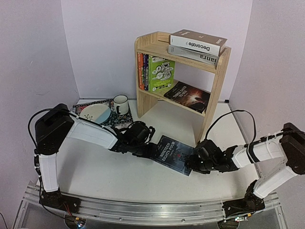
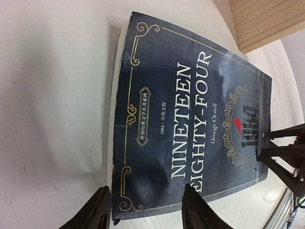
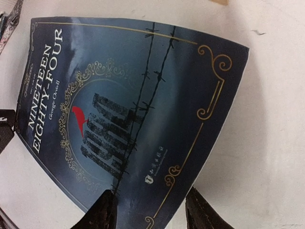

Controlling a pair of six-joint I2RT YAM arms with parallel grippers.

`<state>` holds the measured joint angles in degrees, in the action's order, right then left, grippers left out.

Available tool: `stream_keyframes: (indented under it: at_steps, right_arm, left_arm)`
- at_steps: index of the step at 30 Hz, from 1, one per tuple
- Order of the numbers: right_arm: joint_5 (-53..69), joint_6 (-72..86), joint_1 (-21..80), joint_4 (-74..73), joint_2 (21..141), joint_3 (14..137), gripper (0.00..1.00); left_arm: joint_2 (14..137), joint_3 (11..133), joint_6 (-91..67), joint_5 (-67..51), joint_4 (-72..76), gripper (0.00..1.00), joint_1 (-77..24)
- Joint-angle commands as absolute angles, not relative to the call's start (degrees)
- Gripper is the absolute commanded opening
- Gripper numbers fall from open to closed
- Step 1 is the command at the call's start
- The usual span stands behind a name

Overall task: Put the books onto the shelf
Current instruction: Move the book to the center of the board.

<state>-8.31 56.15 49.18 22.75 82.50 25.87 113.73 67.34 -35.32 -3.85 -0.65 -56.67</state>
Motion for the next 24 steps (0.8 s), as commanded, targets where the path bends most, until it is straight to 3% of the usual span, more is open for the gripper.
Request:
stream_keyframes:
  at_steps: [1,13,24]
  right_arm:
    - [-6.5,55.5,54.2,23.5,85.5,29.4,0.51]
    - [-9.7,55.5,62.6,23.6,89.7,32.7,0.57]
    - [-14.4,48.4,63.1,14.5,83.7,33.7,0.58]
  left_arm:
    - [102.4,60.4,-39.9,-7.3,1.0,0.52,-57.4]
    - [77.6,36.5,-52.4,-5.4,2.4,0.53,-58.7]
    - [75.8,37.4,-50.0,1.7,-4.9,0.63,-57.2]
